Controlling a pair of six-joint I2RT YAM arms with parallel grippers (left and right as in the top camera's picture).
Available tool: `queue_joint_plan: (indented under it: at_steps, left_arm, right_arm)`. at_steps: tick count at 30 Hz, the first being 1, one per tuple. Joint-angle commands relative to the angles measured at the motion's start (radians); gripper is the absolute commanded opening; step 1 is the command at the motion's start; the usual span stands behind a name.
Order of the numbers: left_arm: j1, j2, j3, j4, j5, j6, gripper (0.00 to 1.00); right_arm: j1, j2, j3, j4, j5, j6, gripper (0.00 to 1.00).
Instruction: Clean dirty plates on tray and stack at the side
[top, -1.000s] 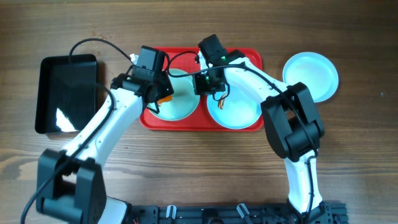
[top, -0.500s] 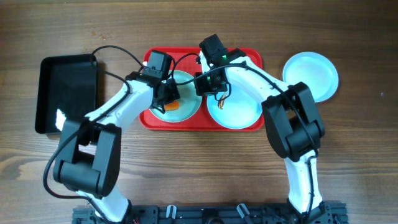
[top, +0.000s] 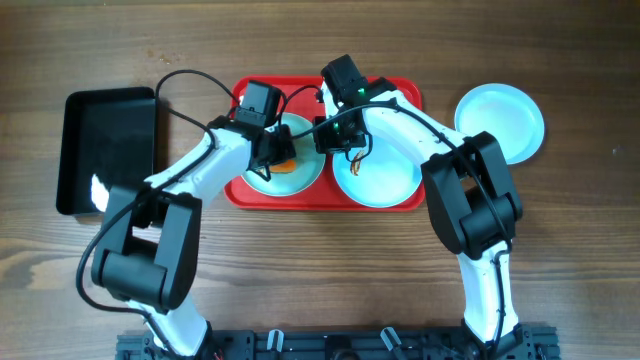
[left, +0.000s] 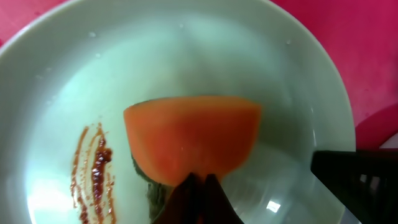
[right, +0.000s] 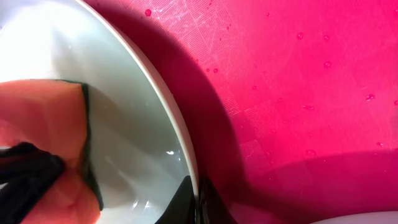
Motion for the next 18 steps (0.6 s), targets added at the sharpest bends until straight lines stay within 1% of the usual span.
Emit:
queue_joint_plan:
  at_steps: [1, 3, 9, 13, 15, 18]
  left_arm:
    - [-0.013, 0.029, -0.006, 0.023, 0.072, 0.023, 0.04]
    - [-0.013, 0.031, -0.006, 0.024, 0.056, 0.05, 0.04]
    - [0.002, 0.057, -0.006, -0.057, -0.113, 0.053, 0.04]
    - [0.025, 0.083, -0.006, -0.107, -0.163, 0.056, 0.04]
    - [0.036, 0.098, -0.006, -0.124, -0.186, 0.079, 0.04]
    - [0.051, 0.113, -0.006, -0.151, -0.251, 0.079, 0.04]
  right_arm:
    - [-0.001, 0.014, 0.007, -0.017, 0.026, -0.02, 0.04]
    - [-0.001, 0.014, 0.007, -0.022, 0.026, -0.02, 0.04]
    - [-0.001, 0.014, 0.007, -0.036, 0.029, -0.021, 0.04]
    - [-0.001, 0.014, 0.007, -0.04, 0.03, -0.021, 0.04]
    - [-0.001, 0.014, 0.007, -0.04, 0.03, -0.021, 0.04]
    - [-0.001, 0.014, 0.007, -0.044, 0.03, -0.021, 0.04]
